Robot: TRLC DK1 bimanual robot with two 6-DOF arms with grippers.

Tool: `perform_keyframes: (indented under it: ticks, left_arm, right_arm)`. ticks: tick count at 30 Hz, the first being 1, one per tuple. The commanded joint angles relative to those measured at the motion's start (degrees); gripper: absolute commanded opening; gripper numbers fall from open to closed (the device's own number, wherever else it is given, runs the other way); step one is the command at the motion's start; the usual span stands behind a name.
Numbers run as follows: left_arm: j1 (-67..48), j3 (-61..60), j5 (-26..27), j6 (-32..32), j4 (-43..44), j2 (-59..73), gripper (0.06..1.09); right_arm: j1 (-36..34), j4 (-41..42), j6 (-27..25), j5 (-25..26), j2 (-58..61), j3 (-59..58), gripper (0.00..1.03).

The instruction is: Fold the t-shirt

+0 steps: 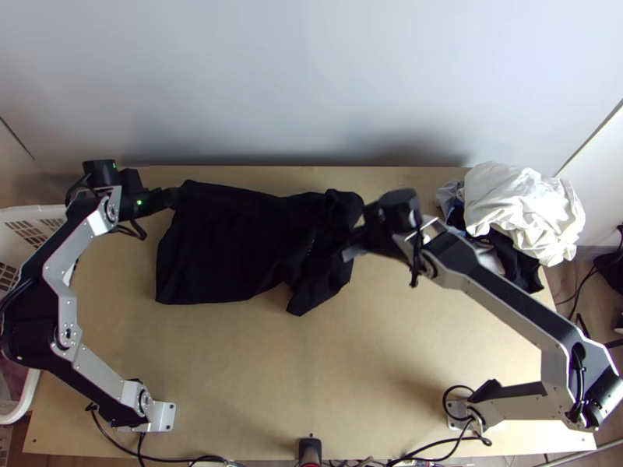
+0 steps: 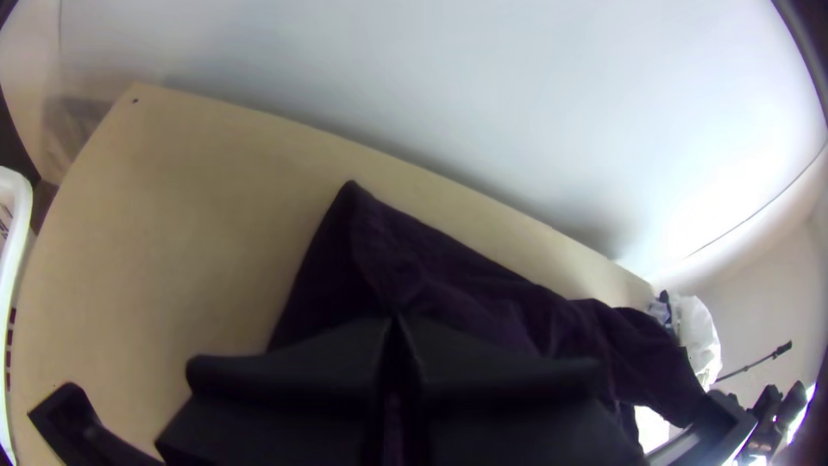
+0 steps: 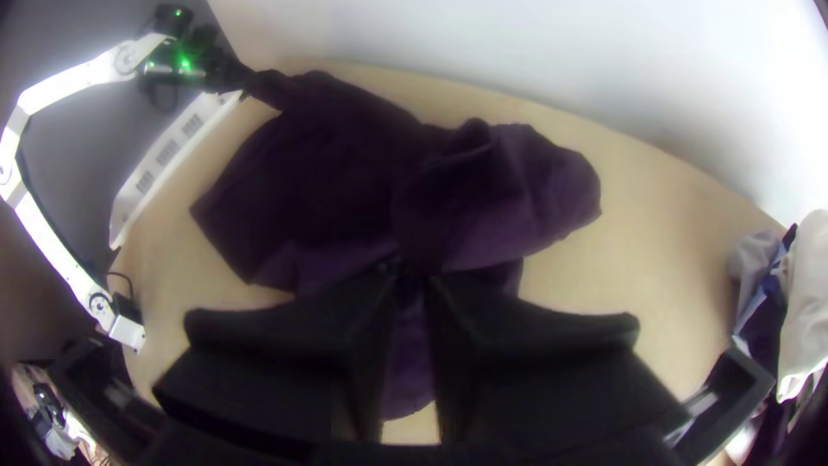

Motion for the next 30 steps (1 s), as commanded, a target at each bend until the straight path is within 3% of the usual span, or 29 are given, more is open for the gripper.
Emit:
perform_keyframes:
  ticks: [1,2,3,5,15,20,30]
  left_arm:
    - [2.1,-5.6,2.3,1.6,-2.3,-3.8,0.84]
    - [2.6,-6.1,3.5,1.1,-2.4,-4.3,0.85]
    - [3.4,-6.5,4.7,0.6,-2.5,-4.5,0.86]
    - [4.6,-7.1,5.6,-0.6,-2.7,-5.1,1.04]
    - [8.3,-15.8,10.6,0.1,-7.0,-17.4,1.04]
    - [8.2,-22.7,11.7,1.4,-9.9,-23.8,1.03]
    - [6.7,-32.5,11.4,4.3,-15.8,-34.0,1.03]
  right_arm:
    - [2.3,-0.6,1.7,0.0,-0.6,-3.8,0.90]
    - [2.0,-0.6,1.9,0.0,-0.3,-3.5,0.99]
    - [1.7,-0.7,2.0,0.0,-0.1,-3.0,0.99]
    - [1.4,-0.9,2.9,0.0,-0.2,-2.3,0.99]
    - [2.1,-10.1,5.0,-1.5,-5.9,-3.4,0.99]
    - [2.6,-10.3,8.5,-4.0,-8.1,-8.9,0.99]
    - [11.6,-11.1,10.9,-10.9,-6.7,-14.0,0.98]
